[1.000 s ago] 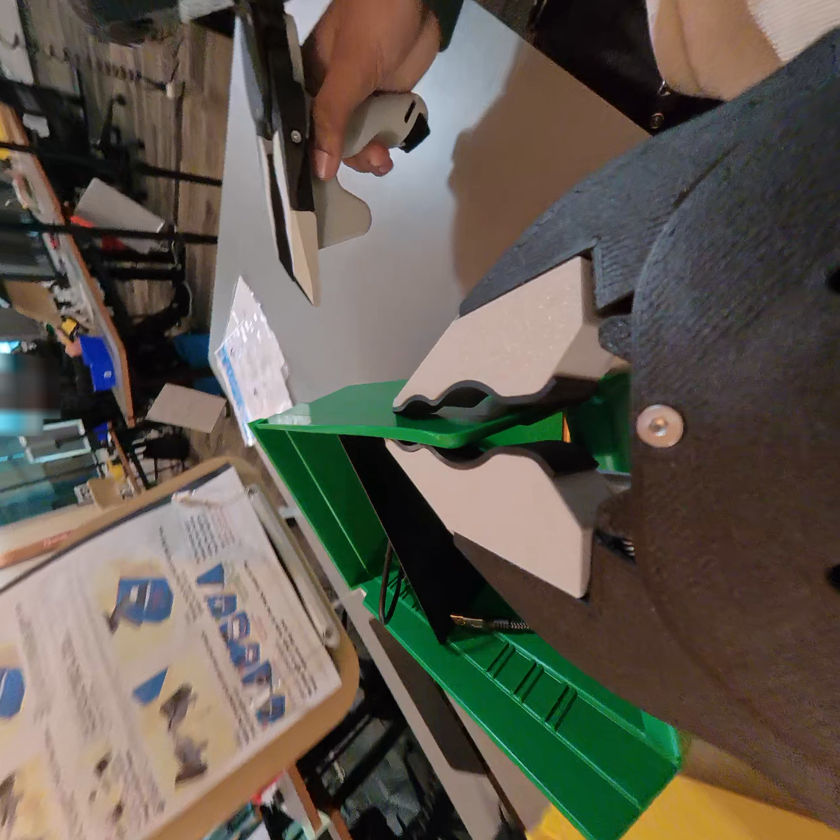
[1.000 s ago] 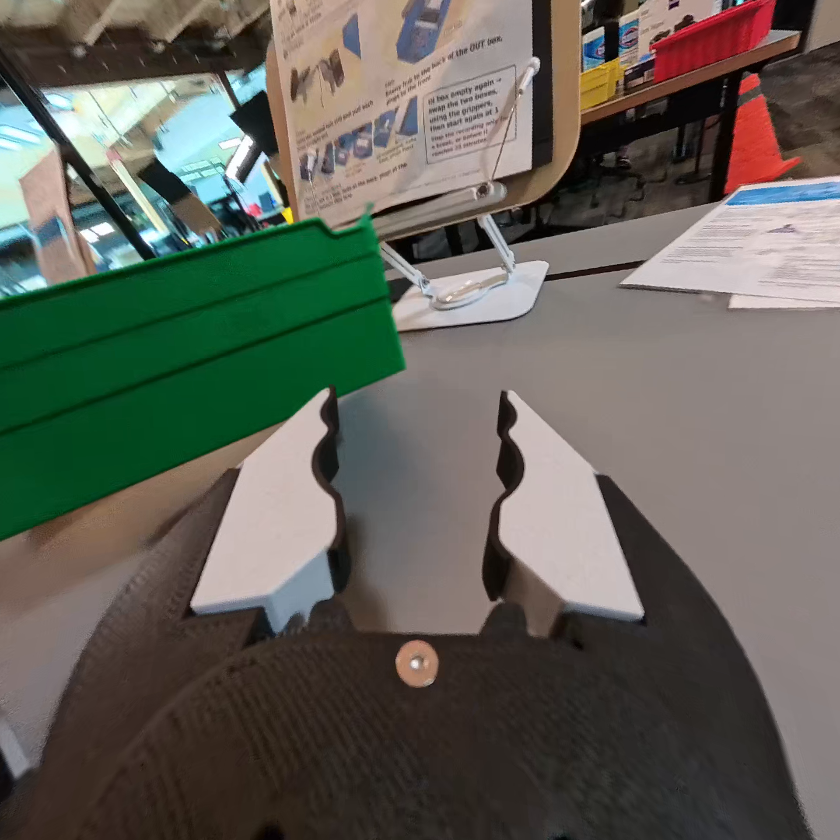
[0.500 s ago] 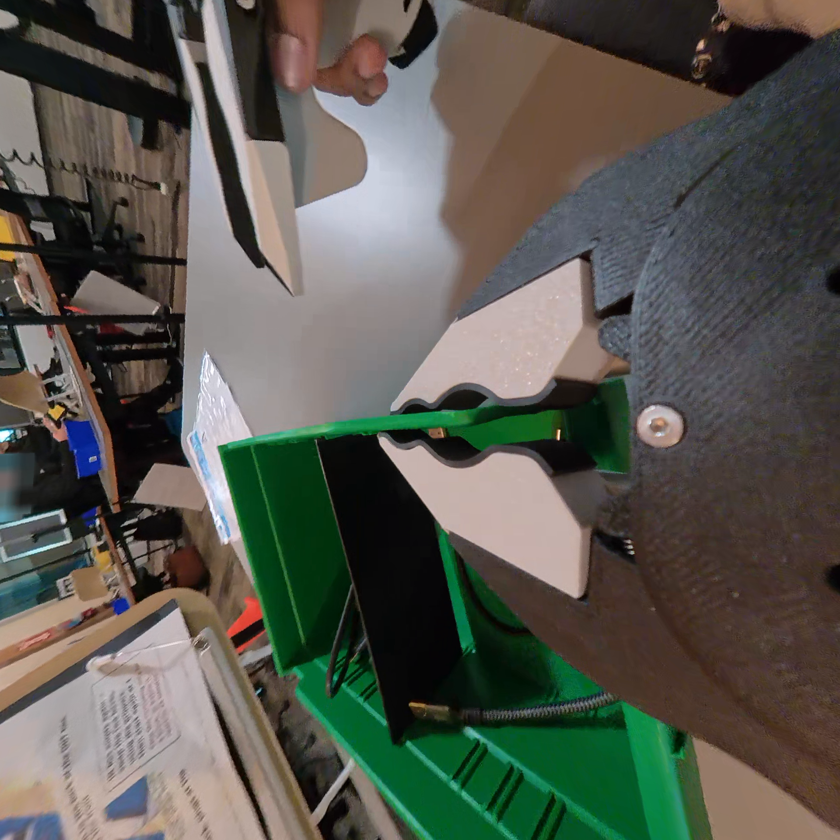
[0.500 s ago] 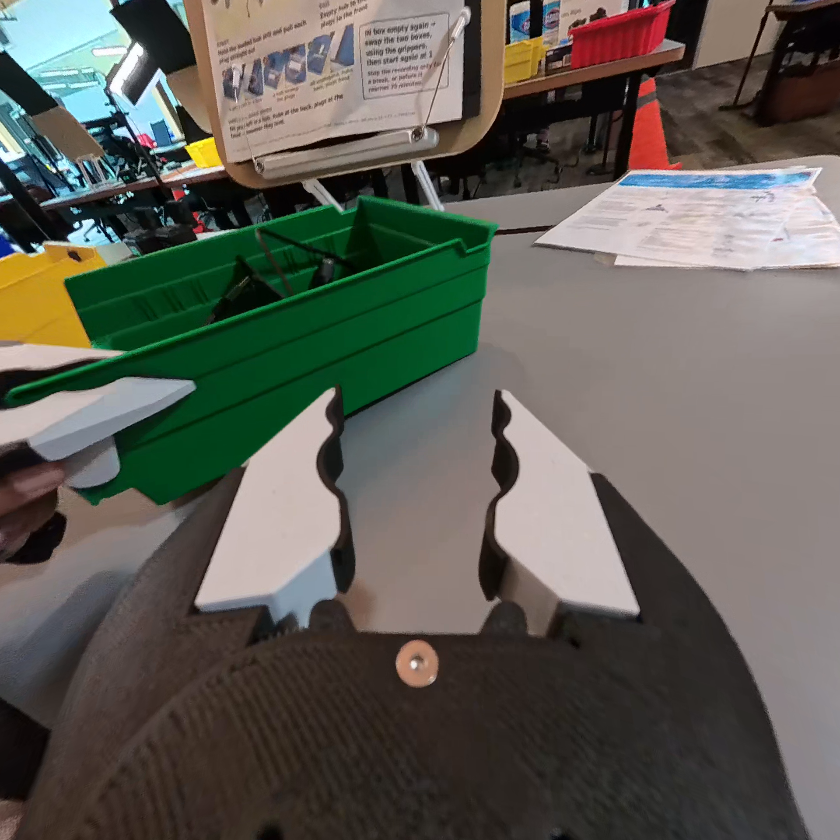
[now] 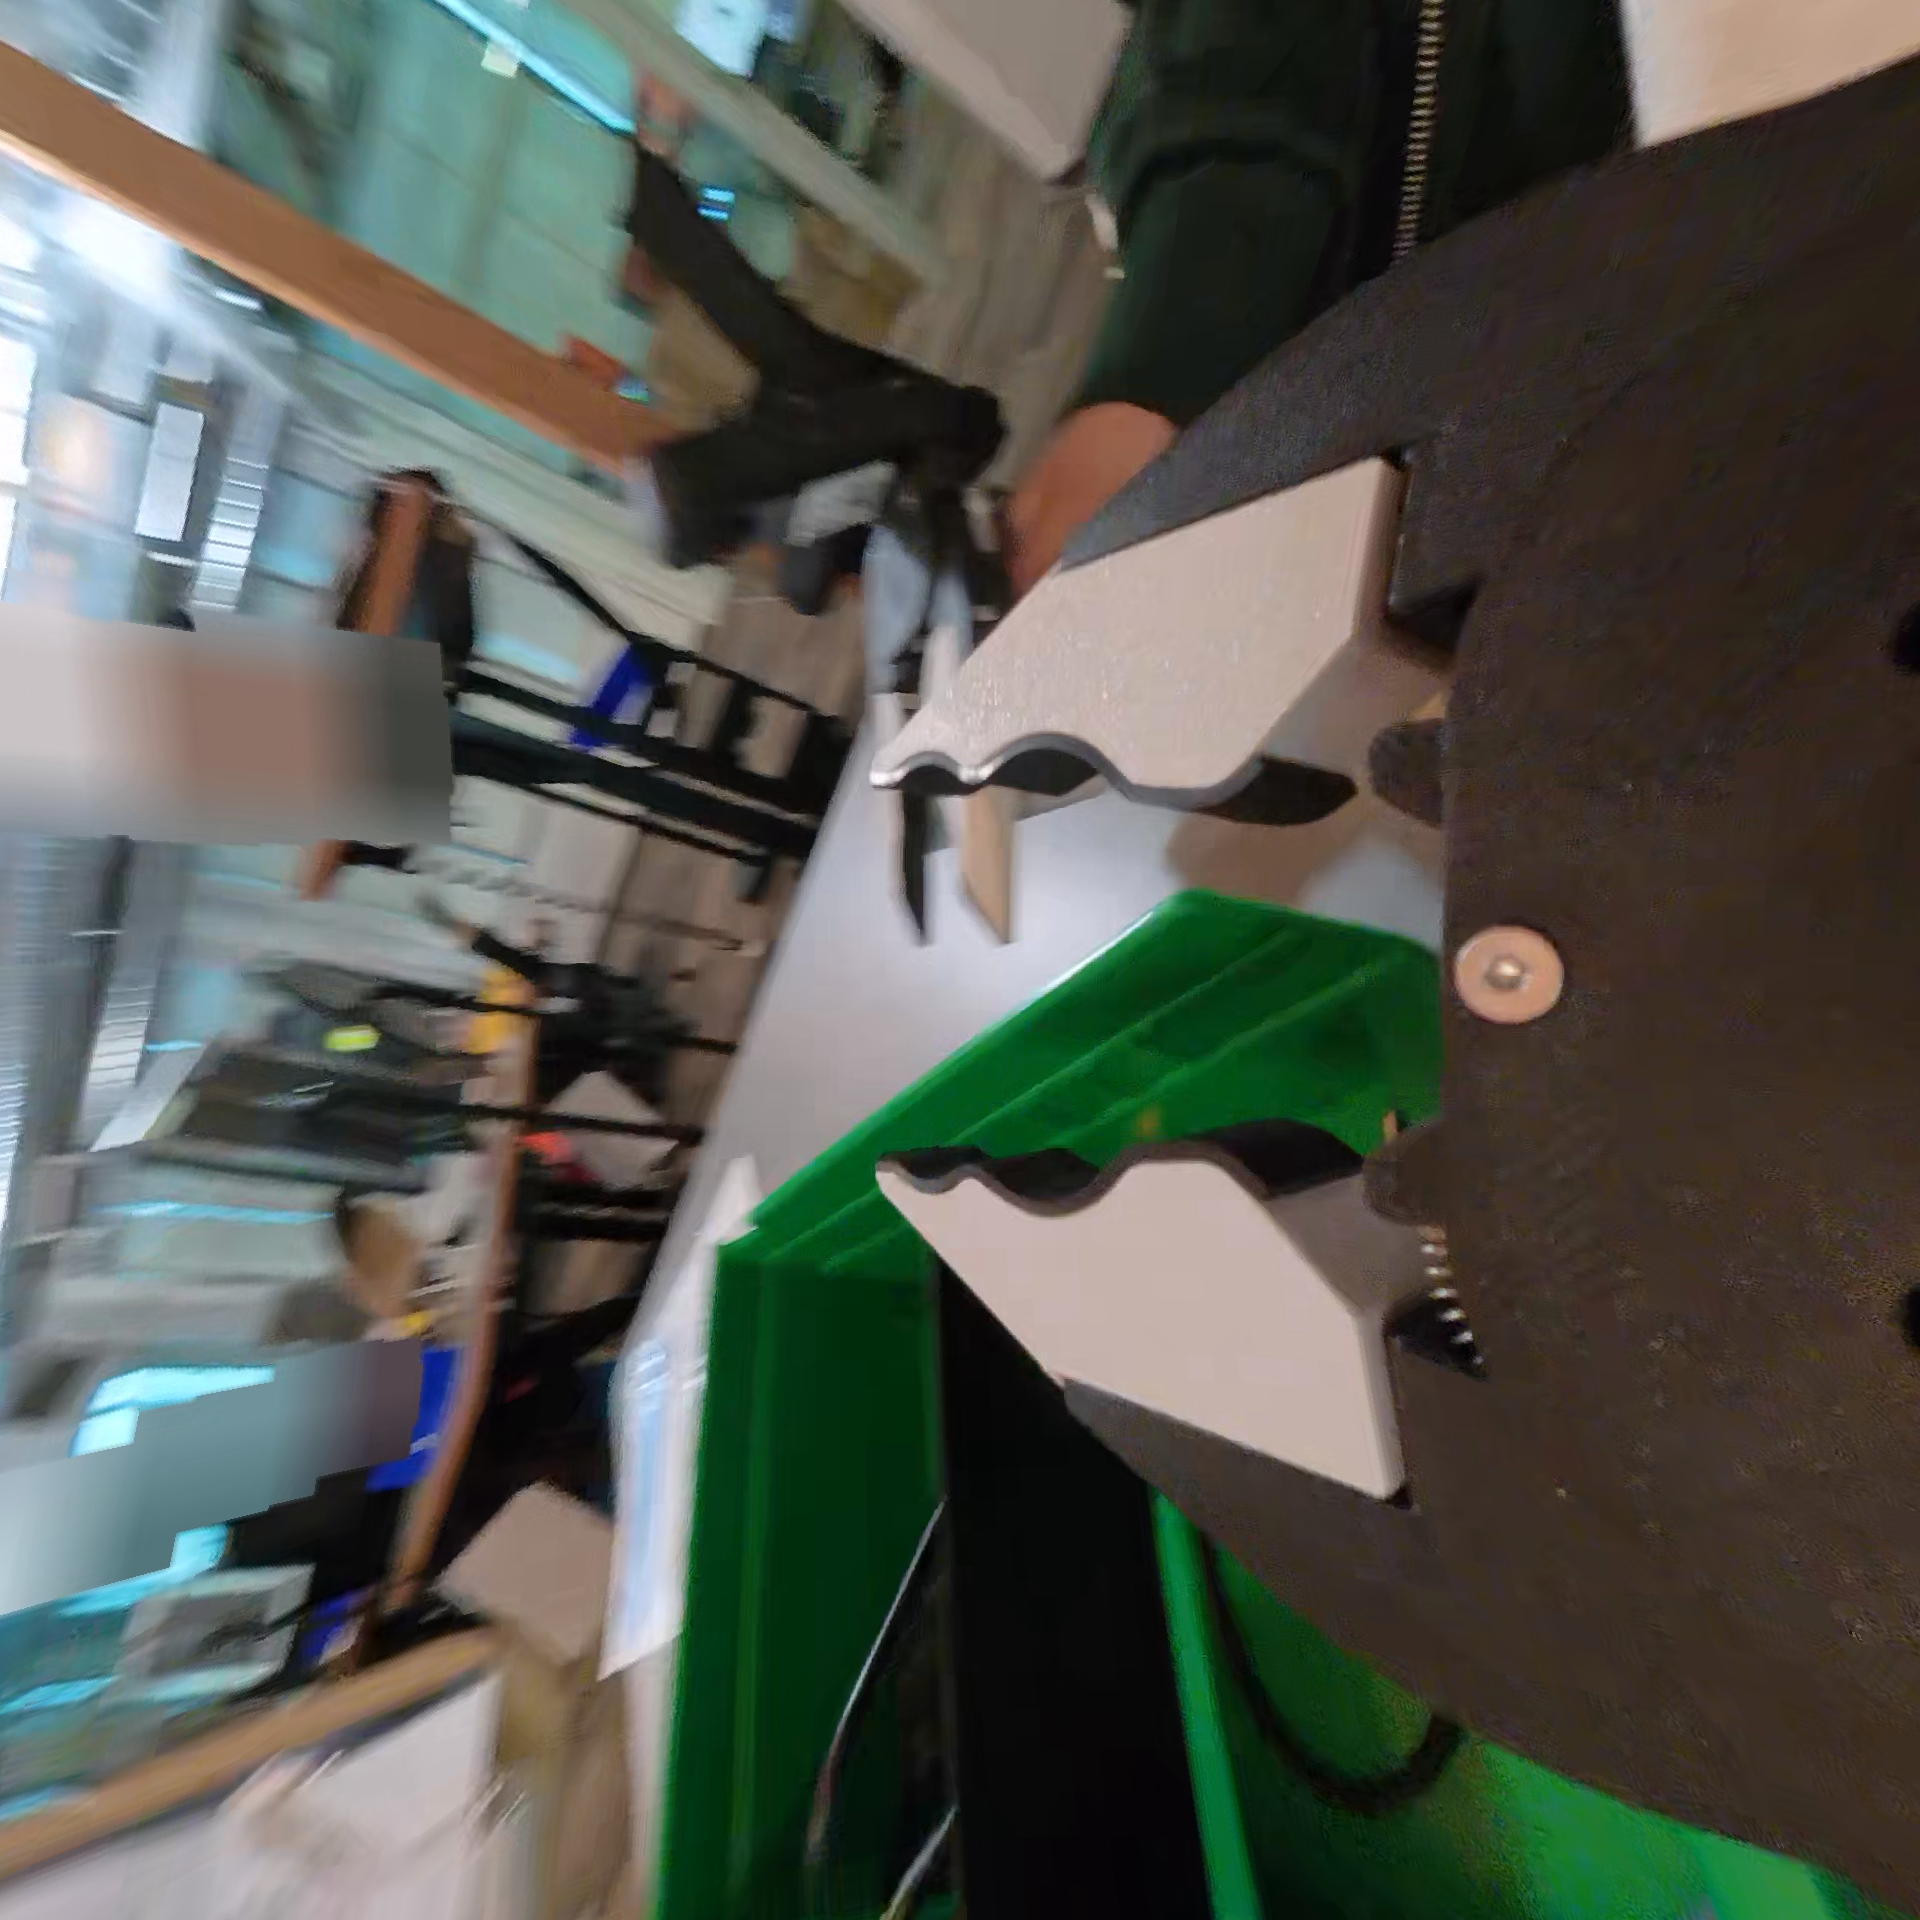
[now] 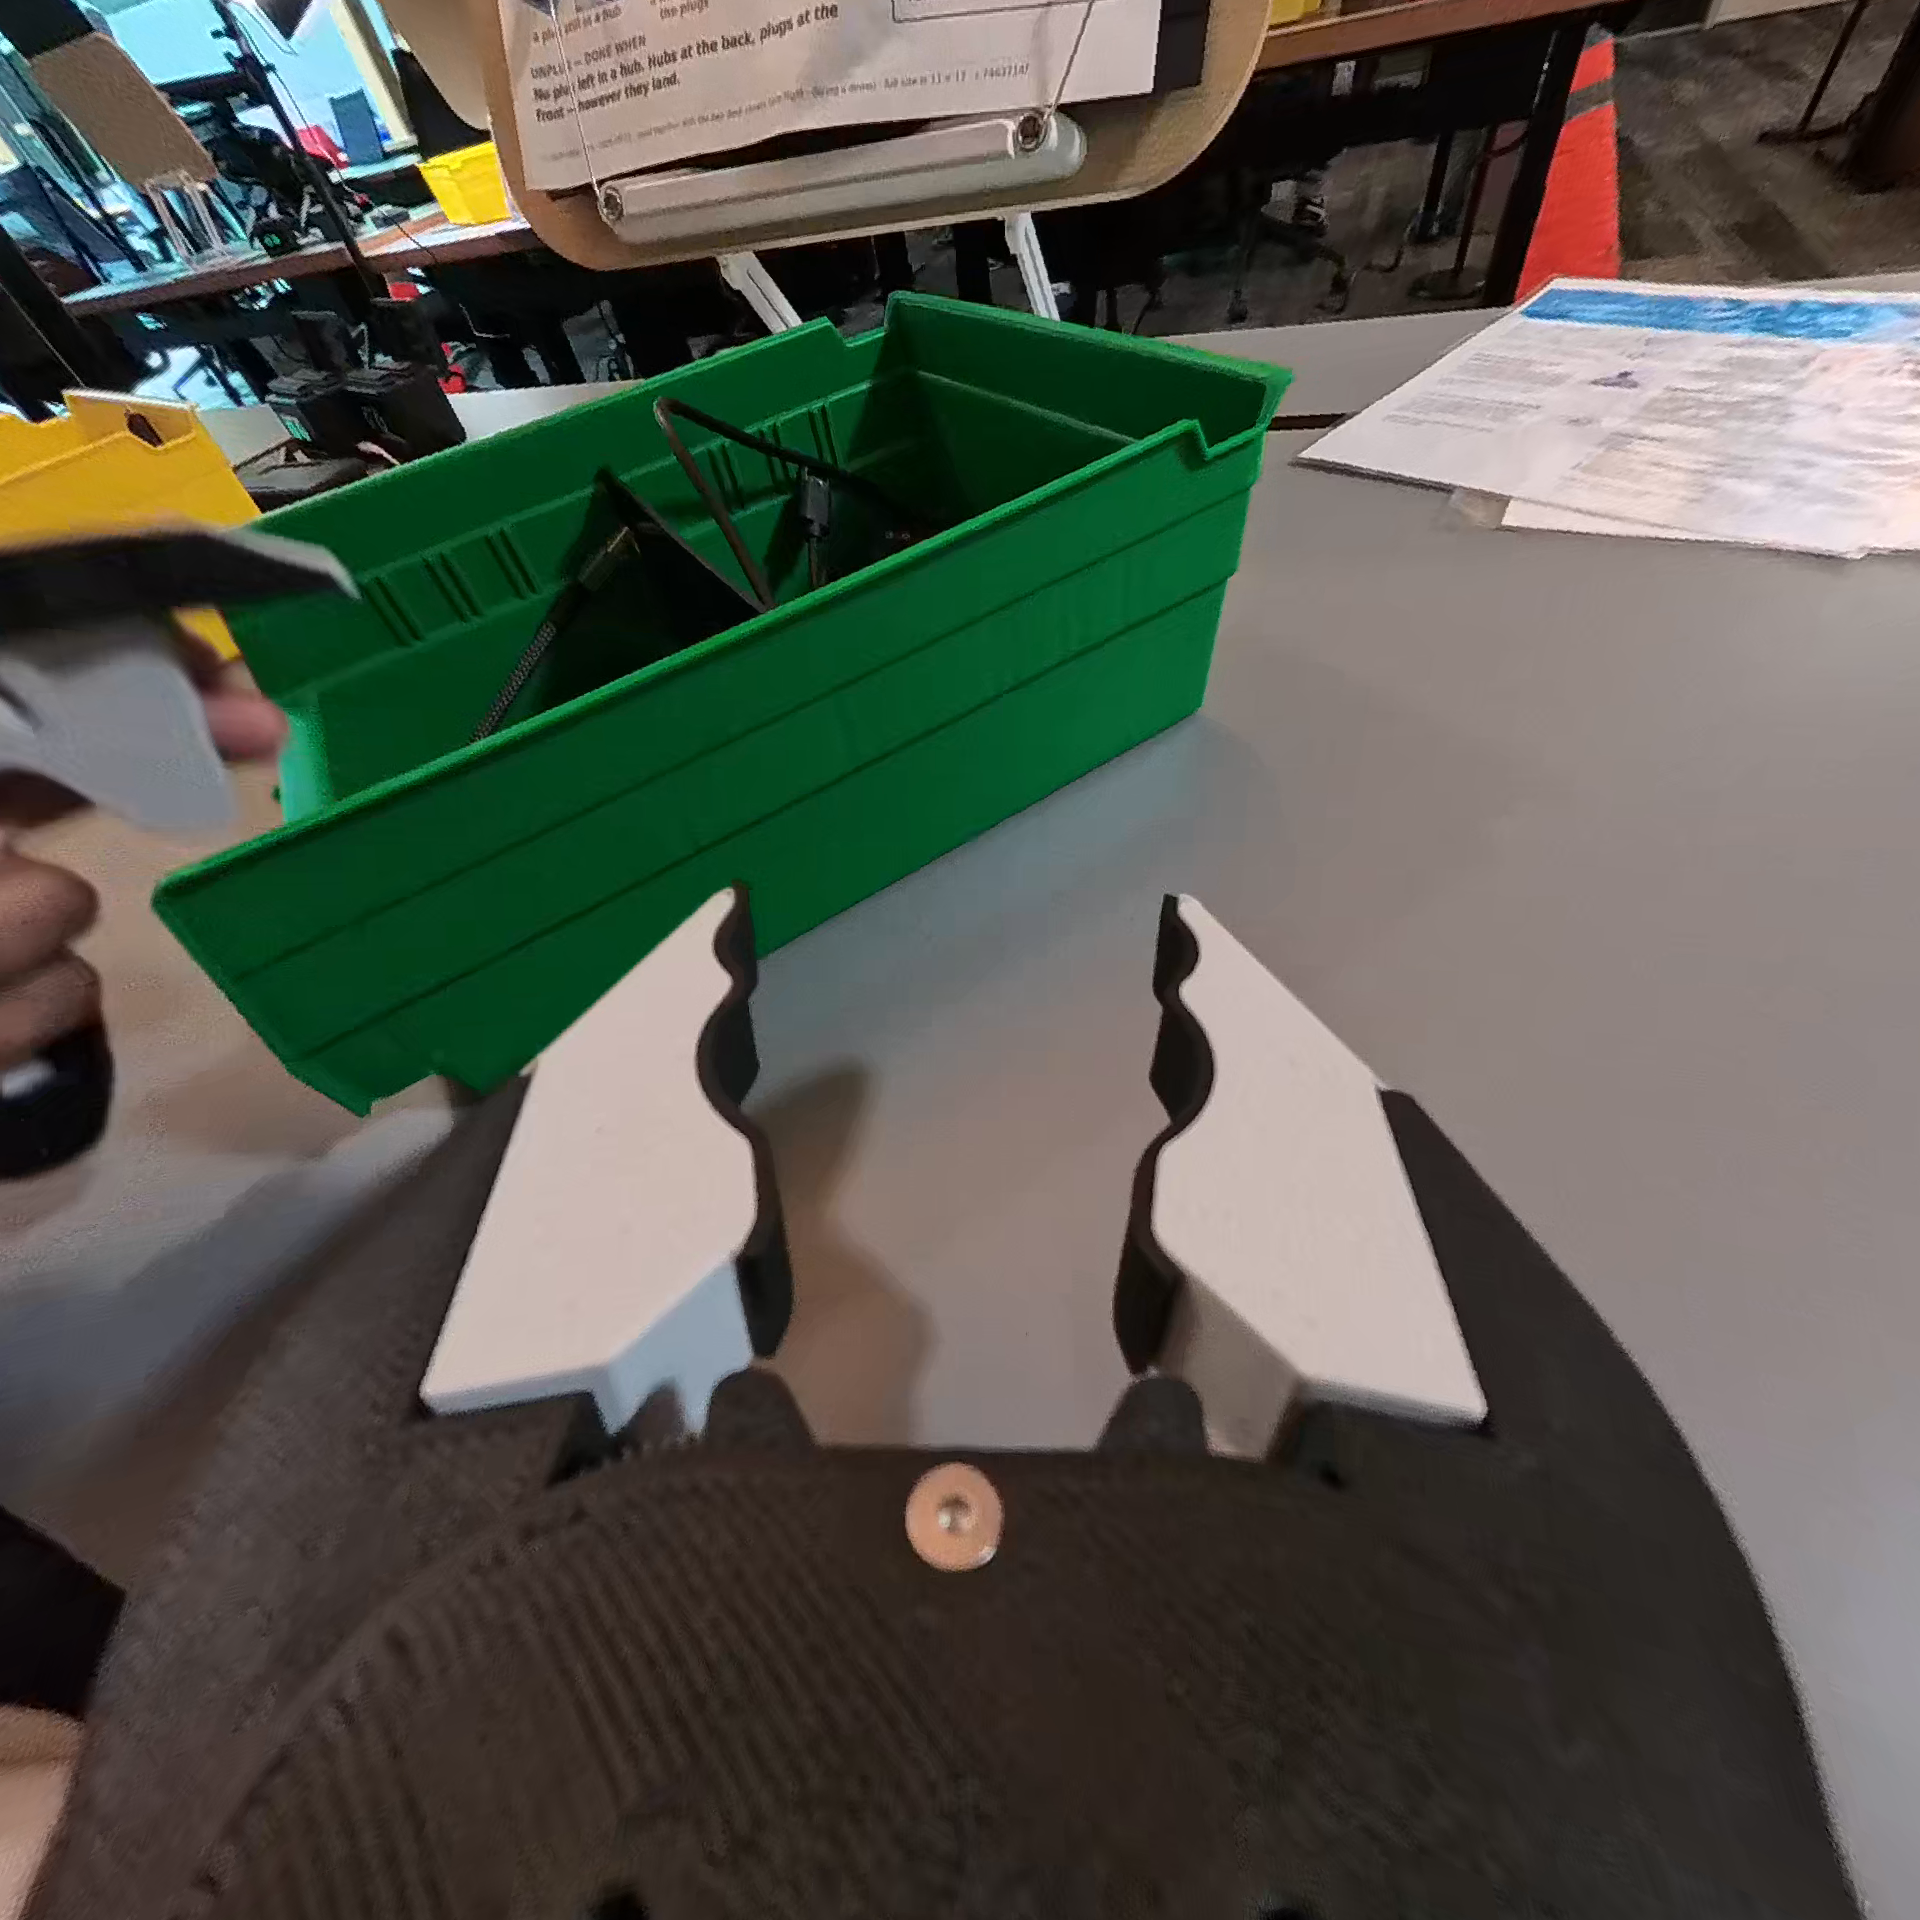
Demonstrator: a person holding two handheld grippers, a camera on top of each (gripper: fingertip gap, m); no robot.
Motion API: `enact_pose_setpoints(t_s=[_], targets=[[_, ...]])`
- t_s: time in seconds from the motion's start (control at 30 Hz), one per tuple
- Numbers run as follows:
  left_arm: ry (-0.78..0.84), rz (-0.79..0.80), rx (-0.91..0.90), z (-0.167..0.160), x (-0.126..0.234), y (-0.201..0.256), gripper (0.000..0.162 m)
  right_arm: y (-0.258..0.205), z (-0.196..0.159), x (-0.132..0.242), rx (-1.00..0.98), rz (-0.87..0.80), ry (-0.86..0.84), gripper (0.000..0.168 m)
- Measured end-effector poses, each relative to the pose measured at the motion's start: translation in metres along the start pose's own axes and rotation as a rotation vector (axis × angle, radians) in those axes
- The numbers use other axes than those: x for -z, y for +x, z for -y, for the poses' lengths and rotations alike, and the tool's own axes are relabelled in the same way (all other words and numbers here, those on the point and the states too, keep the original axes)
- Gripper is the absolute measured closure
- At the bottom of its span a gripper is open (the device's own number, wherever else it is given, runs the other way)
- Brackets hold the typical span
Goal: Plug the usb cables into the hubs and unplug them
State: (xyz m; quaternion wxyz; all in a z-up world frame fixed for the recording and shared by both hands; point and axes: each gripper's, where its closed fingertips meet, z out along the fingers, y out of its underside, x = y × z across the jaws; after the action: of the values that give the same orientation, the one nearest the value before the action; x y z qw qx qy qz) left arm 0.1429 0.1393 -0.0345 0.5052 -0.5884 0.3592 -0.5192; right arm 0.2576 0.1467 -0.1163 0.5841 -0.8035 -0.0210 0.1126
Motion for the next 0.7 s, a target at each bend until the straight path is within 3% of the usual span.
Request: enact_pose_setpoints(t_s=[0.07, 0.17, 0.27, 0.43, 0.5, 0.6, 0.63, 0.7], targets=[[0.177, 0.090, -0.024, 0.041, 0.031, -0.027, 0.080, -0.001, 0.001, -0.001, 0.005, 0.008, 0.001, 0.090], [0.319, 0.481, -0.176, 0.072, 0.101, -0.102, 0.085, -0.008, 0.002, -0.004, 0.026, 0.030, 0.002, 0.089], [0.175, 0.785, -0.280, 0.054, 0.149, -0.164, 0.083, -0.023, 0.005, -0.007, 0.083, 0.064, 0.014, 0.081], [-0.087, 0.719, -0.115, -0.001, 0.127, -0.181, 0.072, -0.075, 0.021, -0.004, 0.243, 0.155, 0.118, 0.063], [-0.186, 0.678, -0.106, -0.021, 0.116, -0.179, 0.075, -0.104, 0.020, -0.002, 0.276, 0.226, 0.141, 0.055], [-0.237, 0.524, -0.075, -0.034, 0.095, -0.156, 0.100, -0.132, 0.001, -0.008, 0.264, 0.310, 0.065, 0.036], [-0.232, 0.523, -0.075, -0.034, 0.093, -0.153, 0.097, -0.133, -0.004, -0.011, 0.250, 0.311, 0.045, 0.032], [-0.254, 0.477, -0.126, -0.034, 0.091, -0.144, 0.132, -0.126, -0.009, -0.016, 0.226, 0.286, 0.019, 0.032]])
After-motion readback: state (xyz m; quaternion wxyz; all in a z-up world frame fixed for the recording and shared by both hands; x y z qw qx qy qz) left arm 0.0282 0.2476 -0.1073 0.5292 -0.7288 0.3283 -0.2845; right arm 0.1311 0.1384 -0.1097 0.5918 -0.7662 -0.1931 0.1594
